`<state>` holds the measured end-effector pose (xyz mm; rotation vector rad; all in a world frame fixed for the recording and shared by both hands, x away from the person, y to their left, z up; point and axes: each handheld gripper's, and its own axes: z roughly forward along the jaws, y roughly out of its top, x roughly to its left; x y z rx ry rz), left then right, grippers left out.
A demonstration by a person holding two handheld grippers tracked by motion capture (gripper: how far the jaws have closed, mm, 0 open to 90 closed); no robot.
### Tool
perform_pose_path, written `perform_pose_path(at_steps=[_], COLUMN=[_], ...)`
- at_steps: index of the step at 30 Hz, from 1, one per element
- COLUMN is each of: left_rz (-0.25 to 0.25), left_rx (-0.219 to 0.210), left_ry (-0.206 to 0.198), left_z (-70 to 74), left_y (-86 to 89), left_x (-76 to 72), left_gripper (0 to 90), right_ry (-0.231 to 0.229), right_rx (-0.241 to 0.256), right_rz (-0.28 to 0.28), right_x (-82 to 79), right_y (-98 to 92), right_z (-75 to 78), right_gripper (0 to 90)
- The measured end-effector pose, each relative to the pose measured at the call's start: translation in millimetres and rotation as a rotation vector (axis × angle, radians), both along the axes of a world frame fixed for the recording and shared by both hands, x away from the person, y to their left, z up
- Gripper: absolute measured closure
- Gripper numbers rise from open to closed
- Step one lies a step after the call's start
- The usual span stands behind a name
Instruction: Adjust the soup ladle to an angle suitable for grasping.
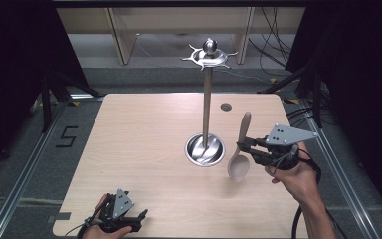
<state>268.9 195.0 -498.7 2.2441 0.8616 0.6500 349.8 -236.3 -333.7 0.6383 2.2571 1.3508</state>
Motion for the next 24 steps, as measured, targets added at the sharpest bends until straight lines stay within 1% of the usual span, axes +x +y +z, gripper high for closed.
perform_pose_path(at_steps=[1, 2, 3, 4, 5, 6, 7, 8, 9, 10, 11, 13, 14, 16, 17, 18, 19, 20, 21, 22, 23, 24], left_rz=[-0.007, 0.006, 0.006, 0.004, 0.007, -0.001, -0.004, -0.007, -0.010, -0.012, -0.013, -0.013, -0.012, 0.002, 0.004, 0.000, -0.002, -0.001, 0.008, -0.014, 0.008, -0.007], left_rx=[0.006, -0.024, -0.030, -0.027, -0.030, -0.001, 0.005, -0.002, 0.001, 0.003, 0.016, 0.016, 0.015, 0.002, 0.004, 0.006, 0.005, 0.005, -0.005, 0.009, -0.007, 0.002], left_ry=[-0.002, -0.005, -0.006, -0.003, -0.002, 0.003, -0.002, -0.002, -0.003, -0.003, 0.002, 0.002, 0.003, 0.007, 0.007, 0.007, 0.009, 0.008, 0.011, -0.003, 0.009, 0.008], left_z=[0.1, -1.7, -2.1, -2.3, -2.2, 0.0, 0.9, 0.8, 1.2, 1.3, 2.1, 2.0, 2.0, 1.3, 1.5, 1.6, 1.6, 1.8, 1.6, 2.3, 1.8, 2.3], left_y=[0.2, -1.8, -2.1, -1.9, -2.2, -0.6, -0.3, -0.3, -0.1, 0.0, 0.1, -0.2, -0.2, -0.8, -0.9, -0.9, -1.2, -1.6, -2.7, -2.3, -3.8, -3.6], left_x=[0.6, 0.2, 0.3, 0.5, 0.3, -0.1, -0.2, 0.2, 0.2, 0.2, -0.1, -0.2, -0.2, -0.5, -0.5, -0.1, 0.2, 0.2, -0.4, 1.7, -0.1, 1.1], left_gripper=[15.6, 15.5, 15.6, 15.6, 15.6, 15.6, 15.6, 15.5, 15.6, 15.6, 15.6, 15.5, 15.6, 15.5, 15.5, 15.5, 15.5, 15.5, 15.5, 15.5, 15.5, 15.5], right_ry=[-0.009, -0.016, -0.016, -0.031, -0.021, -0.017, -0.008, -0.009, -0.018, -0.028, -0.028, -0.018, -0.028, -0.025, -0.024, -0.032, -0.019, -0.030, -0.035, -0.034, -0.022, -0.039], right_rx=[0.004, 0.014, 0.011, 0.004, 0.012, 0.013, 0.005, 0.006, 0.019, 0.018, 0.018, 0.011, 0.025, 0.022, 0.026, 0.019, 0.020, 0.029, 0.031, 0.029, 0.026, 0.026], right_rz=[-0.001, -0.008, -0.006, -0.005, -0.007, -0.005, 0.006, 0.001, -0.007, -0.002, -0.002, 0.008, -0.006, 0.001, -0.006, 0.004, 0.008, -0.003, -0.003, 0.000, 0.003, 0.000], right_x=[0.7, 0.9, 1.1, 2.3, 2.0, 2.7, 3.5, 3.3, 3.8, 5.3, 5.3, 6.3, 6.4, 7.0, 6.8, 8.0, 8.2, 8.9, 9.7, 10.4, 10.4, 11.6], right_y=[0.6, 1.5, 1.8, 1.5, 2.2, 2.3, 1.8, 2.5, 3.9, 4.4, 4.4, 4.2, 5.5, 5.8, 6.0, 5.8, 6.3, 7.1, 7.4, 7.5, 7.3, 7.5], right_z=[-0.2, -0.7, -0.6, -0.1, -0.2, 0.2, 1.3, 1.6, 1.3, 2.3, 2.3, 4.3, 4.0, 5.5, 5.7, 6.4, 6.3, 5.6, 5.3, 5.2, 5.4, 5.1], right_gripper=[76.9, 76.9, 76.9, 77.0, 76.9, 76.9, 76.9, 76.9, 76.9, 76.9, 76.9, 76.9, 76.9, 76.9, 76.9, 76.9, 76.9, 77.0, 76.9, 76.9, 76.9, 76.9])
